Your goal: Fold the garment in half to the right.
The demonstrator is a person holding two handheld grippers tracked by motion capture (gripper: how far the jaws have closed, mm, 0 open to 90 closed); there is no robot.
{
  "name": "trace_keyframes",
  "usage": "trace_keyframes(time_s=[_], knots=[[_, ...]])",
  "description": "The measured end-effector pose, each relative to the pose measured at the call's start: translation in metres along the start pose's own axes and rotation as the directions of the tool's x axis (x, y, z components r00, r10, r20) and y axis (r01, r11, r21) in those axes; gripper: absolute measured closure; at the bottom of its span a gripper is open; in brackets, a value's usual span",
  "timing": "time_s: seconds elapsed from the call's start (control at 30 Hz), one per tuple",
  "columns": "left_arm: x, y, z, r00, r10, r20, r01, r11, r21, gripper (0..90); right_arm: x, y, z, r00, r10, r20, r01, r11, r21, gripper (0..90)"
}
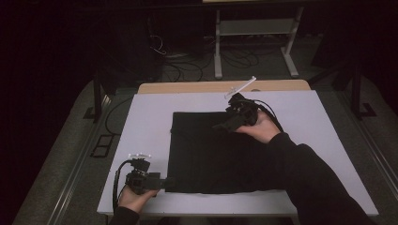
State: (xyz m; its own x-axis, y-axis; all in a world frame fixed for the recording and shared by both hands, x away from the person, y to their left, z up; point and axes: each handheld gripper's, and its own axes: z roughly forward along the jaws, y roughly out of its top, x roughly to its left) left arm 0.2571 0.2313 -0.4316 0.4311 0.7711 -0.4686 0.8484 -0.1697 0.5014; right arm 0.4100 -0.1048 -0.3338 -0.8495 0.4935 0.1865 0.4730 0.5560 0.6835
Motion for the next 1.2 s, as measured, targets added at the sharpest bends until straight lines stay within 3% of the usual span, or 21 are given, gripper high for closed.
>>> trace_keyframes(time_s=[0.2,0.6,1.0,1.2], knots=[[-0.004,0.0,0.002,0.9999,-0.012,0.005,0.012,0.9997,0.021,22.9,0.002,0.005,0.005,0.9999,0.006,-0.013,-0.006,1.0,-0.017,0.0],[-0.004,-0.001,0.006,0.9984,-0.043,0.037,0.041,0.9975,0.058,46.6,-0.004,0.008,0.013,0.9997,0.01,-0.022,-0.01,1.0,-0.022,0.0],[-0.002,-0.001,0.01,0.9985,-0.052,0.019,0.05,0.9939,0.098,82.8,-0.008,0.025,0.043,0.999,0.02,-0.04,-0.02,1.0,0.016,0.0],[-0.003,-0.001,0.01,0.9991,-0.04,0.013,0.039,0.9937,0.105,85.1,-0.008,0.032,0.056,0.9987,-0.004,-0.05,0.006,0.999,0.035,0.0]])
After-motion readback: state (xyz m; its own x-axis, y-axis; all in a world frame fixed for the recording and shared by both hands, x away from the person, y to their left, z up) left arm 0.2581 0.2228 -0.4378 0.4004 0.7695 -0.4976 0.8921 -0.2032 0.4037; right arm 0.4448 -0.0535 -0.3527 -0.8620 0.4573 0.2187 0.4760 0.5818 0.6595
